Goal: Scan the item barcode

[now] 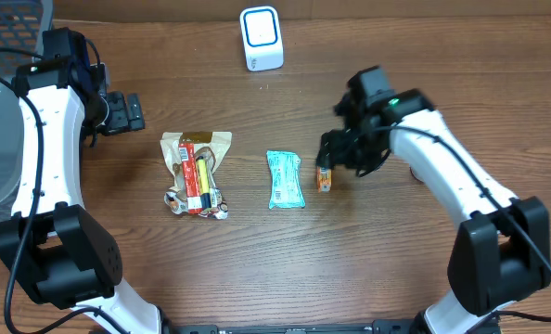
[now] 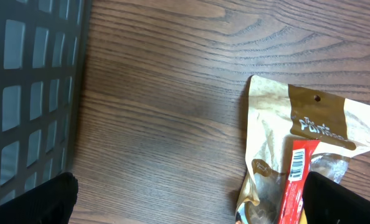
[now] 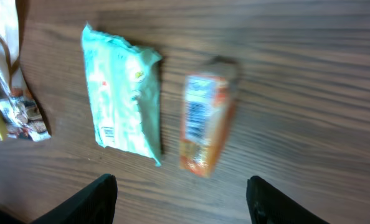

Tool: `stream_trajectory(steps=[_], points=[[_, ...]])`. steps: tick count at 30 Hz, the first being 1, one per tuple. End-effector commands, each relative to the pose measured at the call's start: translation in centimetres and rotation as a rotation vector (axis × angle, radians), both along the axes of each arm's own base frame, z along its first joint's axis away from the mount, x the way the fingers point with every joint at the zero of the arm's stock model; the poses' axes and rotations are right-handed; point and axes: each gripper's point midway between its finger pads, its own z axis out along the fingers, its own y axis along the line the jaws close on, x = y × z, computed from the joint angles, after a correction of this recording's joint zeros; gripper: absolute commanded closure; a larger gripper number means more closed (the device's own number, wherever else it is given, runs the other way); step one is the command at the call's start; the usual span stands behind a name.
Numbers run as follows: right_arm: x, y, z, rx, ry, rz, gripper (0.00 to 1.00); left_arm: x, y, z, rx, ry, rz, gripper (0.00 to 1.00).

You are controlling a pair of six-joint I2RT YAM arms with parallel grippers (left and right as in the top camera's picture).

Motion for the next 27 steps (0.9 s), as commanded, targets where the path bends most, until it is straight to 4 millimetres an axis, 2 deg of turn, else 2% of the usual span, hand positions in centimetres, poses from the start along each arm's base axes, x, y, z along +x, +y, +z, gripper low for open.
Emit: stream_trajectory(steps=[1, 6, 15, 22, 27], points=[[-0.8, 2.0, -1.0, 0.014, -0.021, 0.061, 0.32, 0.5, -0.3, 1.4, 0.005, -0.040, -0.024, 0.00], [-0.6, 3.1, -0.9, 0.027, -0.053, 0.088, 0.31, 0.5, -0.3, 1.4, 0.006, -0.040, -0.023, 0.00], [0.6, 3.0, -0.8, 0.013, -0.086, 0.026, 0.33, 0.5, -0.3, 1.4, 0.006, -0.040, -0.023, 0.00], [1.0, 2.1, -1.1, -0.032, -0.090, -0.039, 0.44, 0.5, -0.3, 1.4, 0.005, -0.041, -0.024, 0.00], [1.1, 2.2, -1.0, -0.029, -0.084, -0.062, 0.47, 0.5, -0.3, 1.4, 0.006, -0.040, -0.023, 0.00]])
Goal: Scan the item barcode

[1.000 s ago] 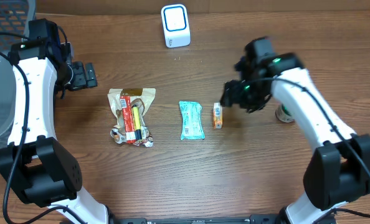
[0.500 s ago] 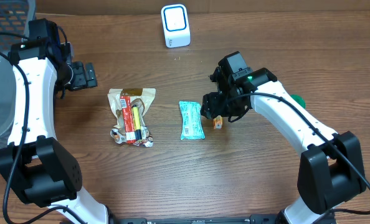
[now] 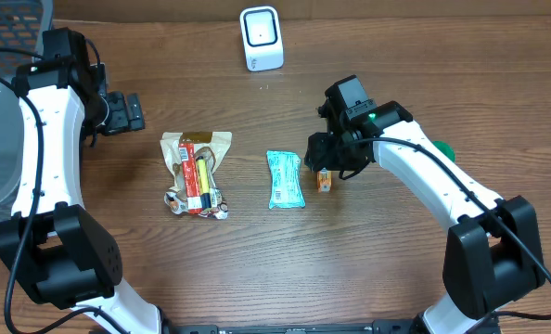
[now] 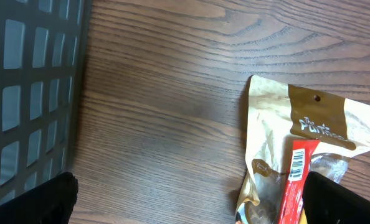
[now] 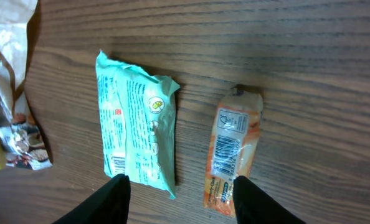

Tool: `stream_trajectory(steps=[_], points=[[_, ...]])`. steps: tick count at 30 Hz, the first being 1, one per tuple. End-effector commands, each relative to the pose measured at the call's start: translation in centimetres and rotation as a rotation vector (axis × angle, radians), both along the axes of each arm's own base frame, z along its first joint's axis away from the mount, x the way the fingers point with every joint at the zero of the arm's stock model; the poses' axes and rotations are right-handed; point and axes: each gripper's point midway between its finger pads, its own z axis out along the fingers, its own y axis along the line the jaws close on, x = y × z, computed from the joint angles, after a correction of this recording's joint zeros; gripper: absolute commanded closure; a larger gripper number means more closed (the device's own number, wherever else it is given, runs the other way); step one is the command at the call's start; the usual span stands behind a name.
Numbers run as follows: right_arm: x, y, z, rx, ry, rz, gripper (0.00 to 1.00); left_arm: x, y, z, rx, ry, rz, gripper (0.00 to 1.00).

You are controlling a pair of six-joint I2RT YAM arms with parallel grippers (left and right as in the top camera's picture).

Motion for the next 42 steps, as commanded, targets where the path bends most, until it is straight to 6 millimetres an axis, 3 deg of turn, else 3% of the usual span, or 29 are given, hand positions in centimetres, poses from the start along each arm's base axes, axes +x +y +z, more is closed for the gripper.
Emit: stream_trajectory(steps=[1, 12, 19, 28, 37, 42], points=[[0.1, -0.2, -0.1, -0.010, 0.000, -0.028, 0.48, 0.5, -0.3, 1.4, 0.006, -0.040, -0.023, 0.00], [0.1, -1.3, -0.6, -0.047, 0.040, -0.205, 0.57, 0.5, -0.4, 1.4, 0.005, -0.040, -0.025, 0.00], [-0.6, -1.9, -1.2, -0.085, 0.059, -0.214, 0.57, 0.5, -0.4, 1.4, 0.005, -0.040, -0.025, 0.00], [-1.3, -3.0, -3.7, -0.131, 0.056, -0.221, 0.55, 0.5, -0.4, 1.4, 0.005, -0.040, -0.025, 0.00], [-1.1, -7.1, -4.1, -0.343, -0.001, -0.269, 0.55, 0.5, -0.4, 1.4, 0.005, -0.040, -0.025, 0.00], [-0.8, -7.8, -4.0, -0.382, -0.022, -0.283, 0.54, 0.5, -0.4, 1.4, 0.005, -0.040, -0.025, 0.00]])
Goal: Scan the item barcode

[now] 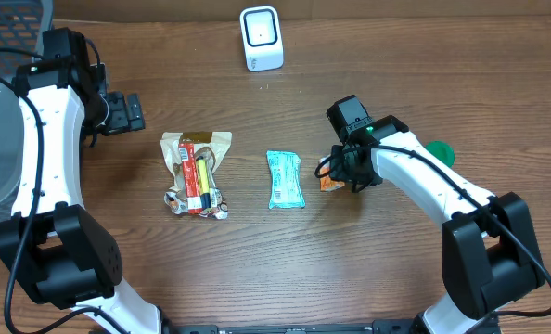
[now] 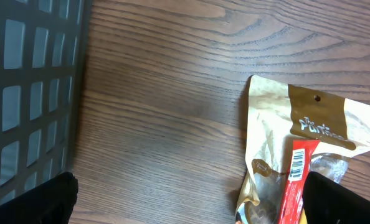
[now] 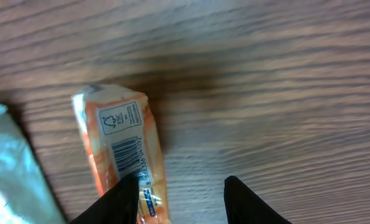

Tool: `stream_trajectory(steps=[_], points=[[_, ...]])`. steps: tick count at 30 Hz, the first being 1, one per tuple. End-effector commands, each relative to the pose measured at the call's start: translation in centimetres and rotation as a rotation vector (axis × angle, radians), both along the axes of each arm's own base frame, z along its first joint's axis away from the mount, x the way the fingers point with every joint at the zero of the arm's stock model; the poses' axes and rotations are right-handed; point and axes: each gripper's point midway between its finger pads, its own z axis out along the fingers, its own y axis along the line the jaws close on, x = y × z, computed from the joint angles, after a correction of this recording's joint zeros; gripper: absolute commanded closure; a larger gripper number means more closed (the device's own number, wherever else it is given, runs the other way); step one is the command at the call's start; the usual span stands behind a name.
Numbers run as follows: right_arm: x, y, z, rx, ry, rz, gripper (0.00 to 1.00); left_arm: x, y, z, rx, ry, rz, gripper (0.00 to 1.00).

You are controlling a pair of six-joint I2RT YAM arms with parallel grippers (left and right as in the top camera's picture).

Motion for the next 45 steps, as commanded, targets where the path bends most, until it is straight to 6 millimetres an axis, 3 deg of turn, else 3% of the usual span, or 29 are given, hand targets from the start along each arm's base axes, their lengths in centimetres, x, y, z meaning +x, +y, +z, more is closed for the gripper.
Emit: stream_trajectory(steps=[1, 3, 13, 16, 19, 21, 45], points=[[0.4, -1.0, 0.0, -0.063, -0.031, -0.015, 0.53, 0.5, -0.4, 1.4, 0.005, -0.040, -0.025, 0.00], [0.7, -0.9, 0.1, -0.058, -0.041, -0.015, 0.48, 0.5, -0.4, 1.4, 0.005, -0.040, -0.025, 0.00], [2.9, 0.7, 1.5, 0.015, -0.119, -0.012, 0.47, 0.5, -0.4, 1.4, 0.005, -0.040, -0.025, 0.00], [3.0, 2.3, 1.6, 0.100, -0.111, -0.004, 0.56, 0.5, -0.4, 1.4, 0.005, -0.040, -0.025, 0.00], [3.0, 2.9, 1.6, 0.141, -0.111, -0.049, 0.73, 0.5, -0.4, 1.4, 0.005, -0.040, -0.025, 0.00], [3.2, 3.1, 1.6, 0.146, -0.117, -0.057, 0.74, 0.5, -0.4, 1.4, 0.005, -0.040, -0.025, 0.00], [2.8, 5.5, 2.0, 0.040, -0.204, 0.042, 0.72, 0.5, -0.4, 1.4, 0.005, -0.040, -0.025, 0.00]])
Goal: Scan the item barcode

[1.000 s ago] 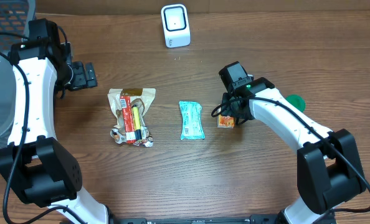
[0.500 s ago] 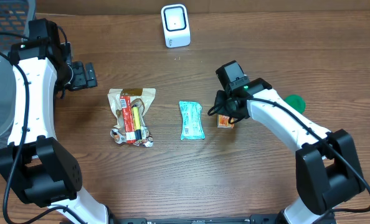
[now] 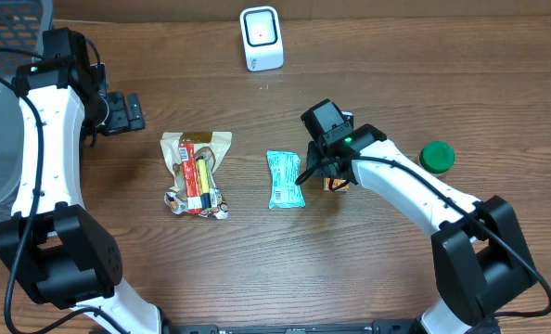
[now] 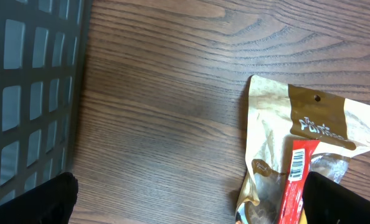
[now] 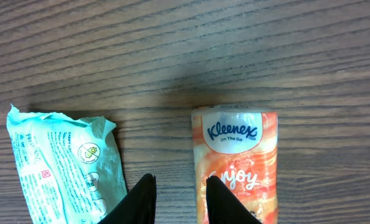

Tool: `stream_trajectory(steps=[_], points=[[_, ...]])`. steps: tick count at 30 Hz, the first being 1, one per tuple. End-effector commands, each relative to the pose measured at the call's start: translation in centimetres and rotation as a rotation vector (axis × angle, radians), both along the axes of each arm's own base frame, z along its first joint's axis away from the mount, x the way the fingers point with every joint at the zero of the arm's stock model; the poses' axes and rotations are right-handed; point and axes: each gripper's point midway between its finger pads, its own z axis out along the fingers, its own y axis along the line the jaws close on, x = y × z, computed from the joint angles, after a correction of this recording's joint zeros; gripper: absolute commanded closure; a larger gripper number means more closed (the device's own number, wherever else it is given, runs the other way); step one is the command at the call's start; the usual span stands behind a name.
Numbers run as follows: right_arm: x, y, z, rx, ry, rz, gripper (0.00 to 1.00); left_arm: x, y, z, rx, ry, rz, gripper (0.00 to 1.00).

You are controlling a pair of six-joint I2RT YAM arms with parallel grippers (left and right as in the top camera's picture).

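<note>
An orange Kleenex tissue pack lies flat on the wood table with its logo face up; no barcode shows on it. It sits right of centre in the overhead view. My right gripper hovers just over the pack's left edge, jaws narrowly open over bare wood, one fingertip overlapping that edge. A white scanner stands at the table's back edge. My left gripper is wide open and empty at the far left, beside the tan snack bag.
A teal wipes pack lies just left of the tissue pack. The tan bag with a red packet lies further left. A grey mesh basket stands at the left edge. A green lid rests to the right.
The tissue pack showed its barcode face before; now its Kleenex logo face is up. My right gripper's jaws have narrowed and it sits further left. The left arm is unchanged.
My right gripper was wide open over the teal and orange packs, the orange pack barcode side up. It then stood lower, beside the orange pack, jaws narrower each time. Now the pack lies logo side up. My left arm stayed still throughout.
</note>
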Motion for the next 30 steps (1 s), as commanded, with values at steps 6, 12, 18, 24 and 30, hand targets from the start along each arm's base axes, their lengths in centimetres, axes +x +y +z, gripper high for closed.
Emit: stream_trajectory(steps=[6, 12, 18, 24, 30], points=[[1.0, -0.1, 1.0, -0.047, -0.062, -0.010, 0.69, 0.5, -0.4, 1.4, 0.005, -0.040, -0.025, 0.00], [0.3, -0.5, -0.3, -0.056, -0.045, -0.008, 0.69, 0.5, -0.4, 1.4, 0.005, -0.040, -0.026, 0.00], [0.2, -0.5, -0.9, -0.051, -0.047, -0.007, 0.69, 0.5, -0.4, 1.4, 0.005, -0.040, -0.025, 0.00], [0.1, -0.6, -0.9, -0.063, -0.041, 0.017, 0.69, 0.5, -0.4, 1.4, 0.005, -0.040, -0.025, 0.00], [-0.4, -0.9, -1.4, -0.073, -0.025, 0.018, 0.69, 0.5, -0.4, 1.4, 0.005, -0.040, -0.025, 0.00]])
